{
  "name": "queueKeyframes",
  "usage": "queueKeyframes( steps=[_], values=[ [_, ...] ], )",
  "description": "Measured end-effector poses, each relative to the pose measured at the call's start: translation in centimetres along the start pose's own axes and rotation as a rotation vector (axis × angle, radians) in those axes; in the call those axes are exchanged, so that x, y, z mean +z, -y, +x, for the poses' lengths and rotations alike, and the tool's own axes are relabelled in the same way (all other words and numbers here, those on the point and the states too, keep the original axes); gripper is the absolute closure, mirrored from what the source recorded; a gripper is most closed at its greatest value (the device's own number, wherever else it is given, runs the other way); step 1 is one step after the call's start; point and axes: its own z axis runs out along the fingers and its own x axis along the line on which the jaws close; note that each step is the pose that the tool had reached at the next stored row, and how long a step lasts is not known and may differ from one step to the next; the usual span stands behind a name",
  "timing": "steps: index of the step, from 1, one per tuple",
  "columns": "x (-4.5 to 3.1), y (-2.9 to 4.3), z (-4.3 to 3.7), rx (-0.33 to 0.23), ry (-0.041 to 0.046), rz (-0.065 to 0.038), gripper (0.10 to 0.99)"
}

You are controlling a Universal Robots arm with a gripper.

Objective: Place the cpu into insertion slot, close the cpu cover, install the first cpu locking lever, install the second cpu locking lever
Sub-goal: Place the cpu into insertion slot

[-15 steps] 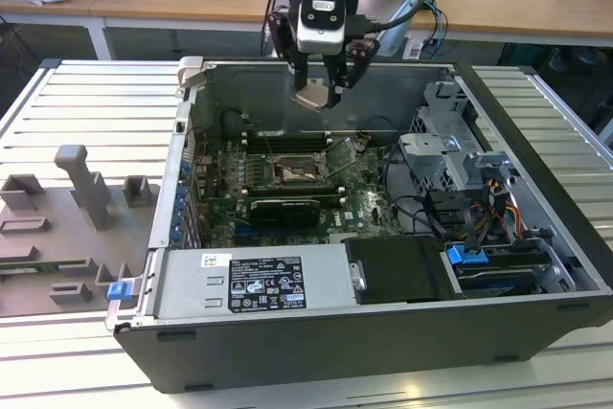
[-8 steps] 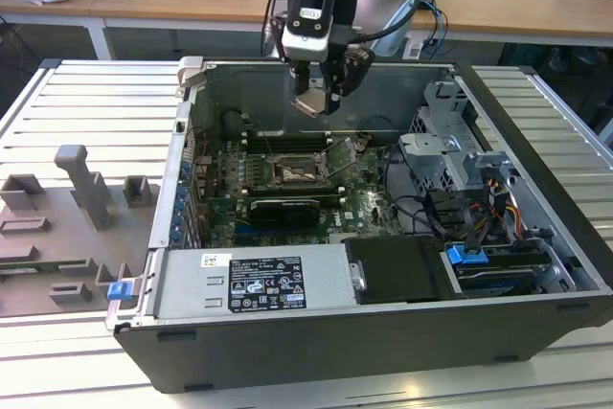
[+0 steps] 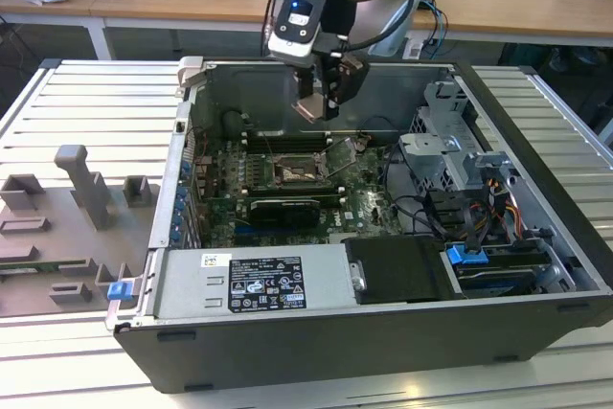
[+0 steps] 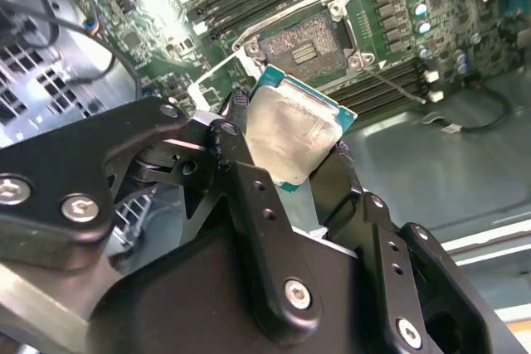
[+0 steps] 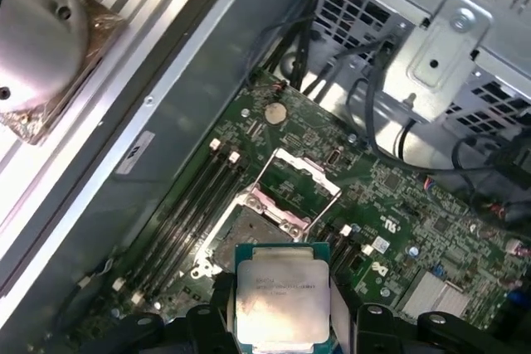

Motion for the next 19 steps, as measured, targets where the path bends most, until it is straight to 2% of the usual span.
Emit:
queueKeyframes(
  steps=[5,11,19],
  values=[
    [0.15,0.02,0.00,0.083,0.0073,-0.002,0.545],
    [0.43,0.15,0.07,0.142,0.0119,-0.002,0.545],
    [1.46,0.25,0.05,0.243,0.0118,0.013,0.545]
  ],
)
